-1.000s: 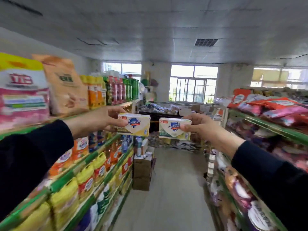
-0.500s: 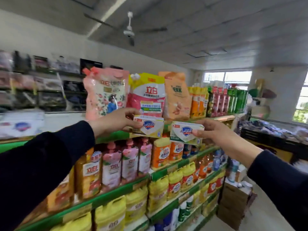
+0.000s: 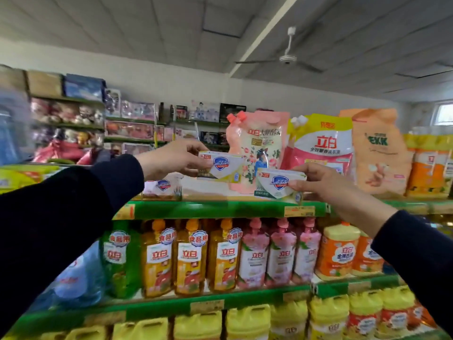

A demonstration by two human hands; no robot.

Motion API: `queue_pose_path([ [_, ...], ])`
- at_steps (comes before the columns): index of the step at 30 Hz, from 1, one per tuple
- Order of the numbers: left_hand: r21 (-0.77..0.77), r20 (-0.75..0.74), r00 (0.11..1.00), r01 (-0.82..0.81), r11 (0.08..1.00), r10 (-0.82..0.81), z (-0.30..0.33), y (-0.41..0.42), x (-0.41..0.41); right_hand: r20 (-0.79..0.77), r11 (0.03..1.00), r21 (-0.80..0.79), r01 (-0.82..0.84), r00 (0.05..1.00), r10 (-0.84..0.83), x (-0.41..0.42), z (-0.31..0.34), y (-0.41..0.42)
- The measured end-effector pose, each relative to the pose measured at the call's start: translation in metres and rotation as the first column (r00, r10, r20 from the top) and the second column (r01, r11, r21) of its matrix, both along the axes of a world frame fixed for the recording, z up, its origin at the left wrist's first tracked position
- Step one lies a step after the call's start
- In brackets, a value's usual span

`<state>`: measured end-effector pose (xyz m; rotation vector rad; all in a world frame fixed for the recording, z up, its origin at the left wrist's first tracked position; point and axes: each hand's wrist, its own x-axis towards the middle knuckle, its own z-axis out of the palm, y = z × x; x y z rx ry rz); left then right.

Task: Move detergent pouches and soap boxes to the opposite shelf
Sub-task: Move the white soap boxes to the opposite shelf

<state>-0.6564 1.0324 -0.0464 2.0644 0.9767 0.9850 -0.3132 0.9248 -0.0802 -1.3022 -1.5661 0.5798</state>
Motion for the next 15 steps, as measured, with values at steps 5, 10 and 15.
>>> queue_pose_path([
  [5,-0.001,0.017,0.999,-0.041,0.999,0.041,0.01,0.014,-0.041,0.019,0.997,-0.006,-0.08,0.997,0.08,-0.04,0.003,0.04],
  [10,0.047,0.004,0.999,-0.039,0.998,0.039,0.023,0.036,-0.073,0.004,0.995,0.007,-0.096,0.995,0.096,-0.077,0.004,0.072],
  [15,0.066,-0.019,0.999,-0.036,0.997,0.038,0.031,0.062,-0.094,-0.014,0.995,-0.023,-0.099,0.995,0.099,-0.104,0.009,0.096],
])
